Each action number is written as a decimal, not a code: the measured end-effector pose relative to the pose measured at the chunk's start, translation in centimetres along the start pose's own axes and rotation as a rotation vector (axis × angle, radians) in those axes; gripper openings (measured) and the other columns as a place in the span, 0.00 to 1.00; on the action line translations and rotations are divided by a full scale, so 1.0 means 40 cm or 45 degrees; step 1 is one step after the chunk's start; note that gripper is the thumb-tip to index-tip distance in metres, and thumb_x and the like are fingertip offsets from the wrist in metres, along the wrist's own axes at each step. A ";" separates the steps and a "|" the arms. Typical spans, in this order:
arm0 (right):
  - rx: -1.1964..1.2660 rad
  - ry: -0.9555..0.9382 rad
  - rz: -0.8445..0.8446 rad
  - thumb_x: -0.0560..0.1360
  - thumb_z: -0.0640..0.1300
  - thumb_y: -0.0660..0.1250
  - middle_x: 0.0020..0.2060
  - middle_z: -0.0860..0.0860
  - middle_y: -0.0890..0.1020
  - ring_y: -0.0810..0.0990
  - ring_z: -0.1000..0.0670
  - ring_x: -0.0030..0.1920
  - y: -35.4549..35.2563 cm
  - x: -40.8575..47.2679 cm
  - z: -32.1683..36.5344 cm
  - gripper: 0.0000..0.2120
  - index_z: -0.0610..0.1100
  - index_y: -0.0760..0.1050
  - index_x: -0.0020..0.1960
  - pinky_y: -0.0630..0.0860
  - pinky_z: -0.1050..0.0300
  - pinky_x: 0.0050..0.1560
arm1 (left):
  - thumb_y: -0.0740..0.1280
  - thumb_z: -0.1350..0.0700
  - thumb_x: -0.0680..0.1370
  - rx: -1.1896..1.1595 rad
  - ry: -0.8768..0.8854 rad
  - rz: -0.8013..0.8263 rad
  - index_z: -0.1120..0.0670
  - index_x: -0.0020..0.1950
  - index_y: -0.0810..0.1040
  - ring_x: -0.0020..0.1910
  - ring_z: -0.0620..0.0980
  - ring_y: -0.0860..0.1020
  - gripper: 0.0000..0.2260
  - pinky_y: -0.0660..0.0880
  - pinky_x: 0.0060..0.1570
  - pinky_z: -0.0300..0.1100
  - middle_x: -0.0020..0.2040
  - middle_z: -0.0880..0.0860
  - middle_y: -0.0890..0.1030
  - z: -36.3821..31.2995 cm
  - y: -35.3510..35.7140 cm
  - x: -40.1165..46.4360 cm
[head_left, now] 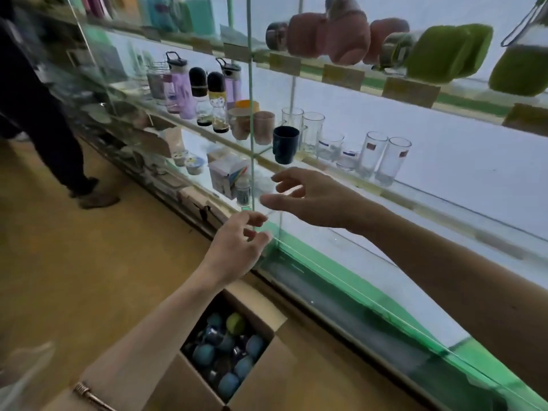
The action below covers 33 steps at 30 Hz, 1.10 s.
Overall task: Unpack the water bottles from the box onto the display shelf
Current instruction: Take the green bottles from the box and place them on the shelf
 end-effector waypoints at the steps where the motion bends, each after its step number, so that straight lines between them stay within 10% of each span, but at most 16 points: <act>1: -0.014 0.009 0.029 0.72 0.62 0.67 0.60 0.54 0.75 0.75 0.53 0.57 0.033 0.028 0.009 0.29 0.50 0.68 0.69 0.75 0.53 0.60 | 0.65 0.54 0.78 -0.007 -0.024 -0.004 0.52 0.60 0.75 0.50 0.41 0.76 0.11 0.71 0.36 0.28 0.55 0.48 0.76 0.036 -0.025 0.008; 17: -0.019 0.296 0.465 0.74 0.62 0.64 0.61 0.52 0.75 0.75 0.53 0.58 0.590 0.387 -0.129 0.31 0.47 0.66 0.71 0.71 0.58 0.57 | 0.64 0.56 0.78 -0.063 -0.512 0.103 0.50 0.57 0.74 0.48 0.46 0.77 0.09 0.73 0.48 0.37 0.53 0.49 0.77 0.726 -0.114 0.072; 33: -0.059 0.467 0.805 0.73 0.59 0.68 0.68 0.47 0.69 0.71 0.48 0.66 1.072 0.541 -0.668 0.35 0.47 0.61 0.74 0.69 0.55 0.61 | 0.62 0.51 0.79 0.028 -1.162 0.093 0.55 0.62 0.73 0.60 0.51 0.73 0.14 0.67 0.54 0.40 0.60 0.52 0.75 1.336 0.157 0.100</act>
Point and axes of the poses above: each hand's wrist, its own x-axis towards the middle knuckle, its own y-axis out of the palm, z = x × y, the point moved 8 cm from there along x, towards the middle knuckle
